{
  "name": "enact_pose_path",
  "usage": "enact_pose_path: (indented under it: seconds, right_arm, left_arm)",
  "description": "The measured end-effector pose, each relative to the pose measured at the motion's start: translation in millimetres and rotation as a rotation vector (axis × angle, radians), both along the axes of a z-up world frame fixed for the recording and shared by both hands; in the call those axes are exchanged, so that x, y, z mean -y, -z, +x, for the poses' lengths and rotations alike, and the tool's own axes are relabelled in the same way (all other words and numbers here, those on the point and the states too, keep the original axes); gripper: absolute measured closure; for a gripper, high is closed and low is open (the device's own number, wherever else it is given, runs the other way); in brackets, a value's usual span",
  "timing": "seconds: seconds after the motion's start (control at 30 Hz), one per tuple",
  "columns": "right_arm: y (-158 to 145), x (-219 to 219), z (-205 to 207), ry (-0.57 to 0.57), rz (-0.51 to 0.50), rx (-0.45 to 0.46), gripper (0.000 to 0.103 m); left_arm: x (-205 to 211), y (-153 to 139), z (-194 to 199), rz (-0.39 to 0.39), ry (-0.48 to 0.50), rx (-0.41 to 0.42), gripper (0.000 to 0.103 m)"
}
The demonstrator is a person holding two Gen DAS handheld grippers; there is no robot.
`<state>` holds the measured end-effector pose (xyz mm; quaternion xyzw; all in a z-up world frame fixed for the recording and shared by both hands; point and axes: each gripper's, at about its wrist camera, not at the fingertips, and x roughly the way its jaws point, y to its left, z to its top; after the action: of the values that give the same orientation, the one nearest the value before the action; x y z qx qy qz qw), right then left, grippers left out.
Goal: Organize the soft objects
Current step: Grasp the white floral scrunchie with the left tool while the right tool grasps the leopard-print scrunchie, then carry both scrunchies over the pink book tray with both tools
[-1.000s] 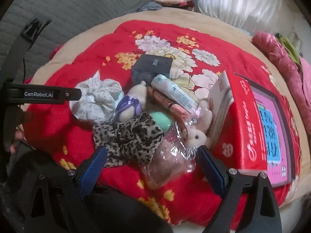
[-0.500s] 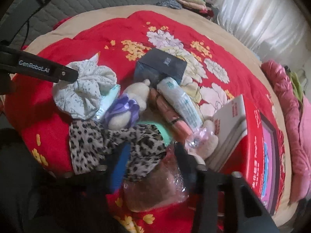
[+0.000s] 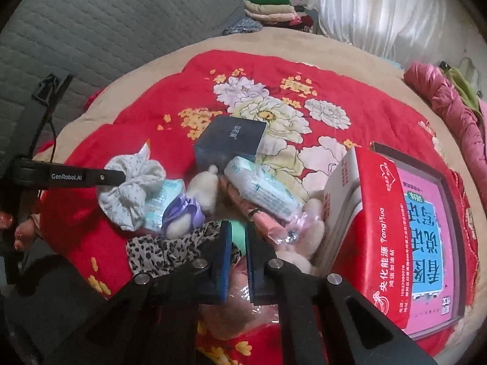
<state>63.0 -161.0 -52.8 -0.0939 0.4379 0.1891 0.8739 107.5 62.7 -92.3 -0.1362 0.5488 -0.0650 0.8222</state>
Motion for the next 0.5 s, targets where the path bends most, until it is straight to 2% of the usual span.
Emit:
enact_pose_path:
  seconds: [0.07, 0.1, 0.13, 0.23, 0.3, 0.4, 0.5]
  right_arm:
    - [3, -3, -4, -0.025, -0.016, -0.005, 0.093]
    - [5, -3, -5, -0.026, -0.024, -0.002, 0.087]
    - [7, -3, -5, -0.030, -0.024, -0.009, 0.074]
    - [8, -3, -4, -0.039, -0.002, -0.022, 0.058]
    - [10, -5, -3, -0.051, -0.020, -0.022, 0.057]
    - [16, -13, -2, -0.086, -0.062, -0.041, 0.046]
    - [23, -23, -2, -0.136, -0.111, -0.042, 0.045]
  left_arm:
    - [0, -1, -1, 0.002, 0.002, 0.006, 0.091]
    - [-1, -2, -2, 0.004, 0.002, 0.009, 0.091]
    - [-1, -2, -2, -0.001, 0.001, 0.011, 0.091]
    - [-3, -4, -3, -0.011, 0.002, 0.015, 0.091]
    - [-4, -6, -5, -0.014, 0.003, 0.022, 0.091]
    - [-3, -10, -8, -0.019, 0.011, 0.031, 0.091]
    - [0, -16, -10, -0.006, 0.025, 0.046, 0.091]
